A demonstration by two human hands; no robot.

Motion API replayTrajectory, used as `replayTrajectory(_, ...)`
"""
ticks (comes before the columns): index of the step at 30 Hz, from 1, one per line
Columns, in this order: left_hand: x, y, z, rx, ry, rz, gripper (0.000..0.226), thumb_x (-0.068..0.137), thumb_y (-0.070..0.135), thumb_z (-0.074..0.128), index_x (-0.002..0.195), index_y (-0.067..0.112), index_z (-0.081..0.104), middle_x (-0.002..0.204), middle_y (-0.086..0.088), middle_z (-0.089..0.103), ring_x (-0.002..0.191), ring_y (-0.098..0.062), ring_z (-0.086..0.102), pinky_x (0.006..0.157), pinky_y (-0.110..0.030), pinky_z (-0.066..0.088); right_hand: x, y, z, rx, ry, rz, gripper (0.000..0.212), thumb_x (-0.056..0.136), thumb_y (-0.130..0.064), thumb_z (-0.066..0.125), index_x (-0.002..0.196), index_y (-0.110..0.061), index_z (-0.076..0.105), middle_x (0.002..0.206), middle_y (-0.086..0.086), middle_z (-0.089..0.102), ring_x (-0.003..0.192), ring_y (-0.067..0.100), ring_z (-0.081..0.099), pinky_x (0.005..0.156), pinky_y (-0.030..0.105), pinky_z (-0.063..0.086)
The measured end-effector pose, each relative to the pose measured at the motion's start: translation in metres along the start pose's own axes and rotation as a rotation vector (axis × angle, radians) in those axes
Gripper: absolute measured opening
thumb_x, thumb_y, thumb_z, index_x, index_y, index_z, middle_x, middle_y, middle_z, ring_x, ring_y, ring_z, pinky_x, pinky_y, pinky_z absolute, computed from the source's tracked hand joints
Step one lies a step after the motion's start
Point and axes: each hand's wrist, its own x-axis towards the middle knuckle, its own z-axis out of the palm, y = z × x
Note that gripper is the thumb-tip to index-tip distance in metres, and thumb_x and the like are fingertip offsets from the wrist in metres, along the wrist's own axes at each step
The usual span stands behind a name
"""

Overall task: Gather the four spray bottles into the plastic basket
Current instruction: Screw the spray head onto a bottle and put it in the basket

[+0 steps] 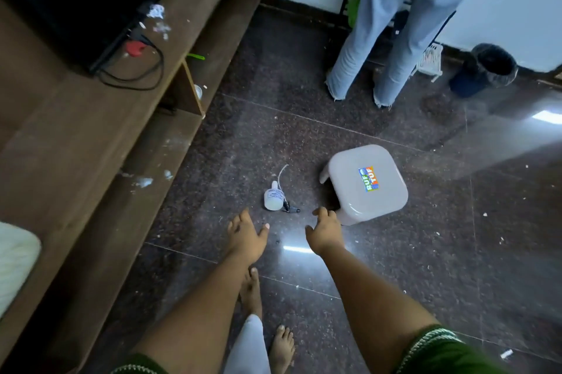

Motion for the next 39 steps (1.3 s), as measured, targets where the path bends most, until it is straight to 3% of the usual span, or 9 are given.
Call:
replayTrajectory(10, 0.224, -0.024, 0.138, 0.07, -0.046, -0.051, 0.074, 0.091, 0.04, 0.057, 0.148, 0.009, 0.022, 0.153, -0.015, 0.031, 0.139, -0.035, 0.032, 0.109, -0.045, 0.034, 0.211, 0.074, 0.139, 0.041, -0.061, 0.01, 0.05, 0.084, -0.02, 0.067, 0.129, -0.012, 0.048, 0.136, 0.011, 0.042, 0.12, 0.031, 0.049, 0.1, 0.036, 0.043)
replayTrajectory(15, 0.318, -0.056, 0.2, -0.044, -0.08, -0.168, 0.082, 0.087, 0.041, 0.063, 0.147, 0.005, 0.02, 0.152, -0.019, 0.031, 0.136, -0.038, 0.038, 0.107, -0.045, 0.037, 0.304, 0.104, 0.218, 0.055, -0.078, 0.012, 0.051, 0.077, -0.013, 0.072, 0.124, -0.013, 0.052, 0.132, 0.011, 0.047, 0.116, 0.031, 0.052, 0.098, 0.036, 0.046)
replayTrajectory(19, 0.373, -0.065, 0.234, -0.163, -0.058, -0.248, 0.078, 0.083, 0.046, 0.067, 0.136, 0.0, 0.034, 0.14, -0.021, 0.047, 0.124, -0.037, 0.051, 0.096, -0.039, 0.043, 0.36, 0.123, 0.269, 0.049, -0.082, 0.0, 0.054, 0.072, -0.018, 0.078, 0.119, -0.012, 0.054, 0.128, 0.011, 0.05, 0.117, 0.031, 0.051, 0.1, 0.037, 0.045)
replayTrajectory(22, 0.406, -0.068, 0.253, -0.274, -0.02, -0.267, 0.087, 0.072, 0.057, 0.072, 0.13, 0.0, 0.041, 0.13, -0.019, 0.056, 0.113, -0.035, 0.058, 0.082, -0.033, 0.044, 0.389, 0.133, 0.301, 0.018, -0.097, -0.032, 0.061, 0.068, -0.02, 0.081, 0.12, -0.016, 0.05, 0.128, 0.009, 0.05, 0.118, 0.03, 0.05, 0.1, 0.039, 0.045)
replayTrajectory(27, 0.439, -0.071, 0.276, -0.366, -0.03, -0.322, 0.108, 0.051, 0.065, 0.08, 0.133, 0.009, 0.038, 0.126, -0.012, 0.057, 0.106, -0.032, 0.061, 0.087, -0.042, 0.055, 0.414, 0.147, 0.337, -0.24, 0.012, -0.152, 0.051, 0.083, -0.021, 0.063, 0.128, -0.018, 0.04, 0.13, 0.01, 0.048, 0.119, 0.03, 0.046, 0.093, 0.043, 0.044)
replayTrajectory(30, 0.447, -0.079, 0.288, -0.391, -0.132, -0.37, 0.101, 0.041, 0.058, 0.081, 0.127, 0.017, 0.049, 0.113, -0.007, 0.065, 0.091, -0.025, 0.066, 0.083, -0.041, 0.059, 0.419, 0.155, 0.344, -0.283, 0.009, -0.207, 0.04, 0.088, -0.018, 0.052, 0.126, -0.018, 0.042, 0.128, 0.009, 0.052, 0.117, 0.03, 0.046, 0.092, 0.04, 0.043)
replayTrajectory(34, 0.434, -0.092, 0.279, -0.317, -0.037, -0.298, 0.068, 0.058, 0.037, 0.087, 0.114, 0.011, 0.06, 0.105, -0.008, 0.068, 0.081, -0.023, 0.063, 0.068, -0.028, 0.05, 0.406, 0.152, 0.322, -0.164, -0.033, -0.187, 0.045, 0.087, -0.026, 0.055, 0.127, -0.012, 0.042, 0.128, 0.012, 0.05, 0.119, 0.03, 0.044, 0.099, 0.041, 0.041)
replayTrajectory(37, 0.413, -0.098, 0.25, -0.325, 0.061, -0.239, 0.078, 0.059, 0.026, 0.089, 0.123, 0.009, 0.047, 0.115, -0.01, 0.062, 0.094, -0.026, 0.06, 0.075, -0.03, 0.048, 0.374, 0.135, 0.289, 0.154, 0.043, -0.163, 0.046, 0.088, -0.024, 0.053, 0.13, -0.009, 0.04, 0.125, 0.013, 0.049, 0.118, 0.03, 0.045, 0.103, 0.037, 0.038)
replayTrajectory(39, 0.394, -0.096, 0.226, -0.34, 0.091, -0.206, 0.085, 0.059, 0.02, 0.09, 0.127, 0.011, 0.04, 0.119, -0.012, 0.059, 0.102, -0.029, 0.059, 0.082, -0.034, 0.049, 0.344, 0.116, 0.263, 0.395, 0.09, -0.164, 0.033, 0.089, -0.02, 0.05, 0.12, -0.011, 0.04, 0.117, 0.011, 0.049, 0.111, 0.029, 0.049, 0.092, 0.03, 0.039)
